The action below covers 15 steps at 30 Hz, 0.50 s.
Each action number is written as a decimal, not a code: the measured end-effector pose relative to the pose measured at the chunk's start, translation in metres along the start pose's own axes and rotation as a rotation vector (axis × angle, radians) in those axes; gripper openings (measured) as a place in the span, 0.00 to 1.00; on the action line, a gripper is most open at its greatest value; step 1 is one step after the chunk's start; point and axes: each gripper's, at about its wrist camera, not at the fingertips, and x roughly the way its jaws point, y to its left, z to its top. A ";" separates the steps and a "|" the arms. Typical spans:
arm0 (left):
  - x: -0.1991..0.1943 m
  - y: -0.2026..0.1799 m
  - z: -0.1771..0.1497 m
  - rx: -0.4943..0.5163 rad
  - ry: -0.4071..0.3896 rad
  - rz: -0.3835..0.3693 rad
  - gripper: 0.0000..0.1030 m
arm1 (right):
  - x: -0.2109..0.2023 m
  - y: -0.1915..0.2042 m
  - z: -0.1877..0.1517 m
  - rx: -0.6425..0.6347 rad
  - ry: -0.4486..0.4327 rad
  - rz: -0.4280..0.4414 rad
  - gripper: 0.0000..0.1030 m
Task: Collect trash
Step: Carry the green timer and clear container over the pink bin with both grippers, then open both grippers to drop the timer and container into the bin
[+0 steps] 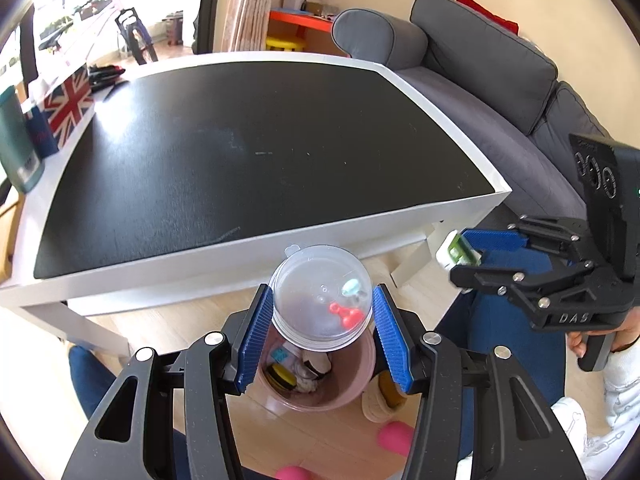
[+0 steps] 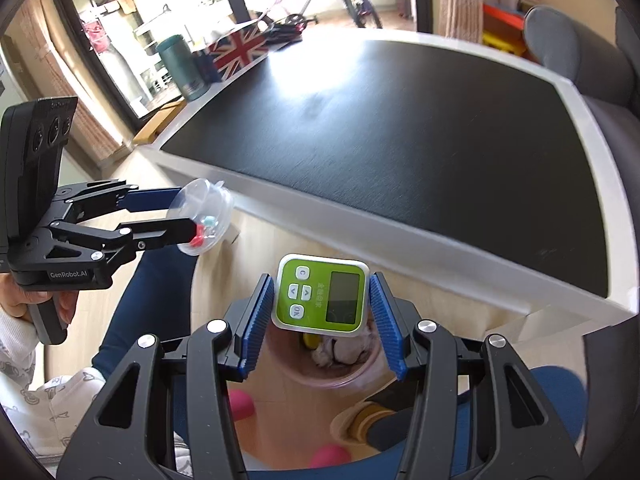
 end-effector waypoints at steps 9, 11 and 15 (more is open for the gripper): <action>-0.003 0.001 -0.001 -0.002 0.001 0.000 0.49 | 0.000 -0.004 0.005 0.029 -0.021 -0.008 0.86; -0.001 0.000 -0.001 -0.001 0.005 -0.004 0.49 | 0.000 -0.007 0.005 0.039 -0.021 -0.019 0.89; 0.001 0.000 0.000 0.002 0.013 -0.012 0.49 | 0.000 -0.011 0.005 0.052 -0.024 -0.027 0.91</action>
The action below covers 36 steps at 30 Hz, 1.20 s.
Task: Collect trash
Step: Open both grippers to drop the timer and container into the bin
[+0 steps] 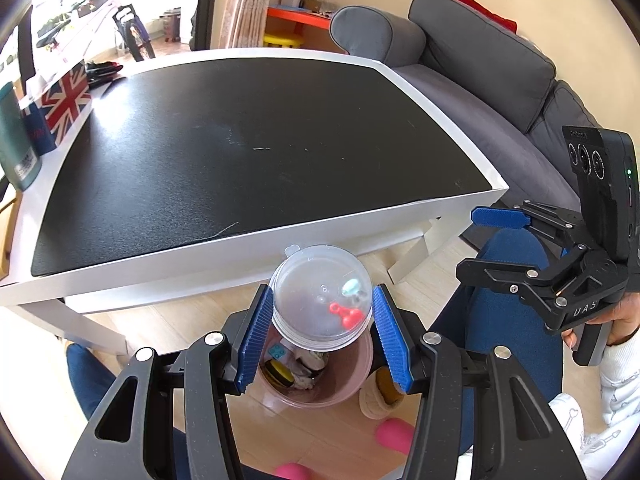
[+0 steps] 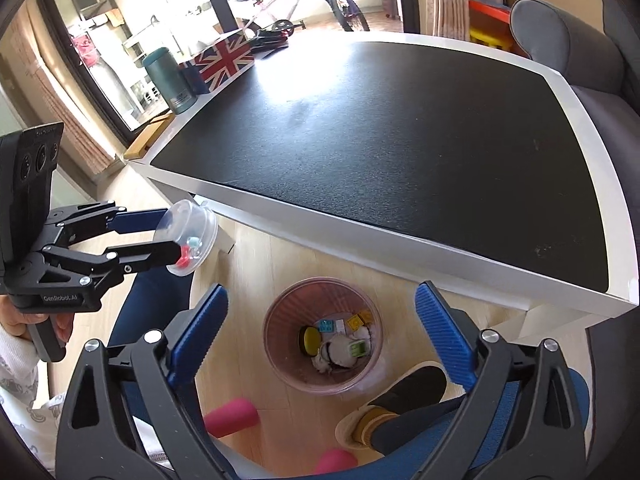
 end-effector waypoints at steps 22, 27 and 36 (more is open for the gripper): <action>0.012 -0.009 0.002 0.015 0.033 -0.037 0.49 | -0.009 -0.012 0.000 0.033 -0.019 -0.031 0.92; 0.010 -0.010 0.002 0.013 0.007 -0.037 0.88 | -0.013 -0.015 0.000 0.040 -0.025 -0.035 0.92; 0.008 -0.006 0.004 -0.012 0.000 -0.009 0.93 | -0.013 -0.016 -0.001 0.046 -0.025 -0.037 0.93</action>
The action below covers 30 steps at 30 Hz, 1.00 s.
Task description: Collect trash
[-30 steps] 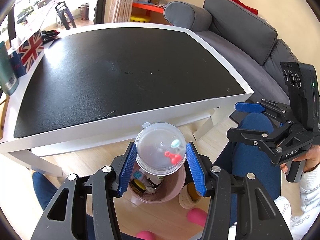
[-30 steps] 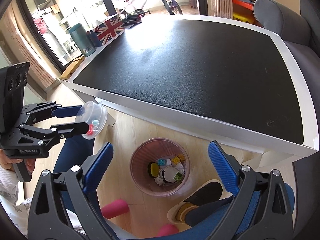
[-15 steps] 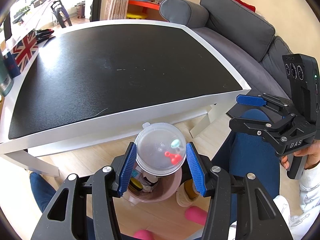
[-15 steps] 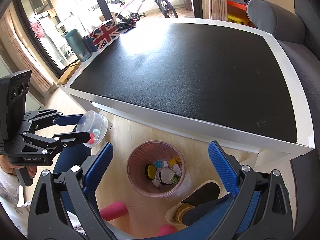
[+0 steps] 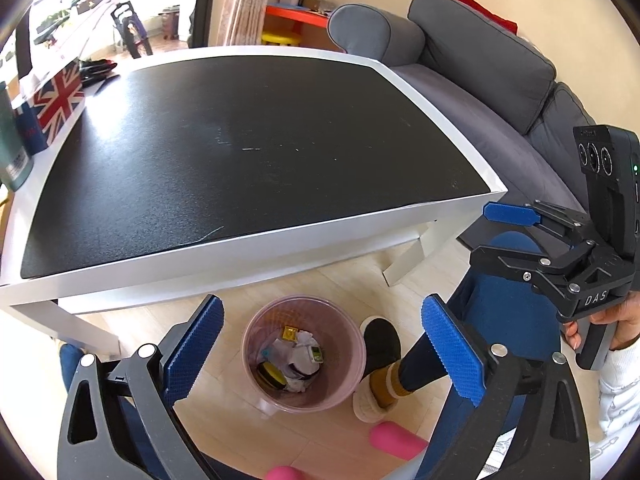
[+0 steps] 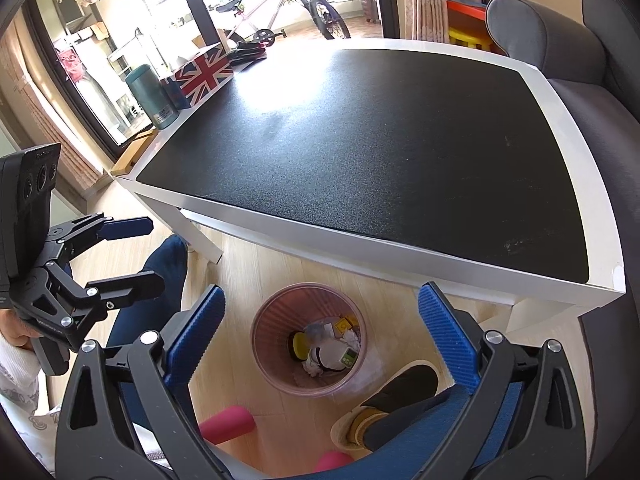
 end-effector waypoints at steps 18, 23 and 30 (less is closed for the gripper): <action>-0.002 0.016 0.011 -0.040 -0.034 0.027 0.93 | 0.000 -0.003 0.012 0.007 -0.025 -0.021 0.95; -0.006 0.025 0.028 -0.049 -0.073 0.050 0.93 | -0.004 -0.011 0.033 0.018 -0.058 -0.037 0.95; -0.008 0.044 0.054 -0.060 -0.111 0.073 0.93 | -0.007 -0.024 0.065 0.027 -0.097 -0.067 0.96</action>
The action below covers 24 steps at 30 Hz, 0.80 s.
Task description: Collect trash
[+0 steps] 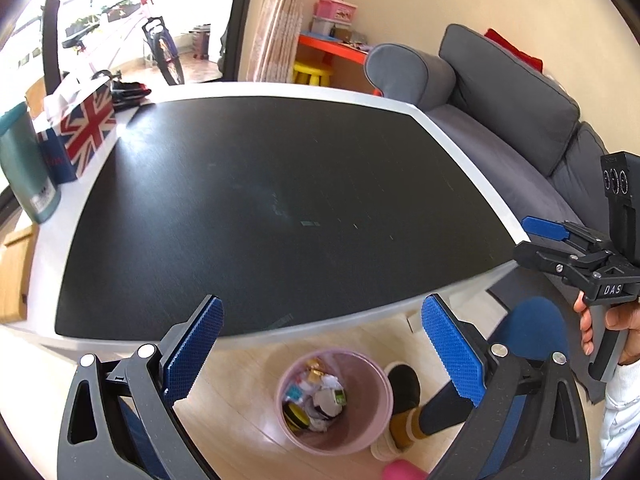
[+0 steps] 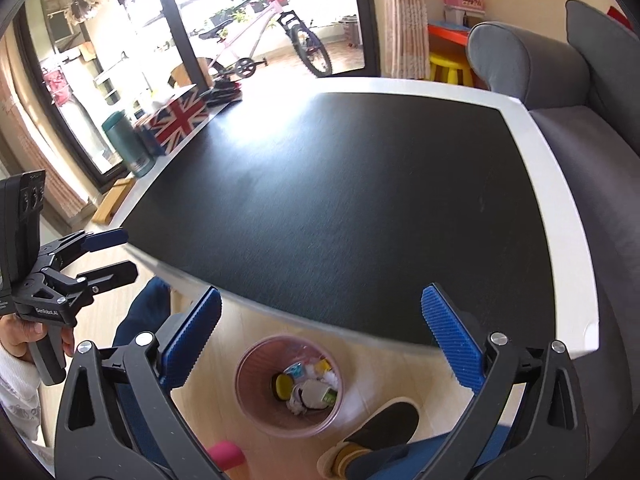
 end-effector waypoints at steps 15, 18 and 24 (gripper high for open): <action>-0.001 0.017 0.038 0.031 -0.013 0.056 0.93 | -0.005 -0.012 0.042 -0.017 -0.038 -0.041 0.96; -0.002 0.014 0.040 0.053 -0.012 0.057 0.93 | -0.006 -0.010 0.044 -0.029 -0.041 -0.054 0.96; -0.001 0.013 0.045 0.059 0.006 0.042 0.94 | -0.012 -0.008 0.049 -0.040 -0.062 -0.056 0.96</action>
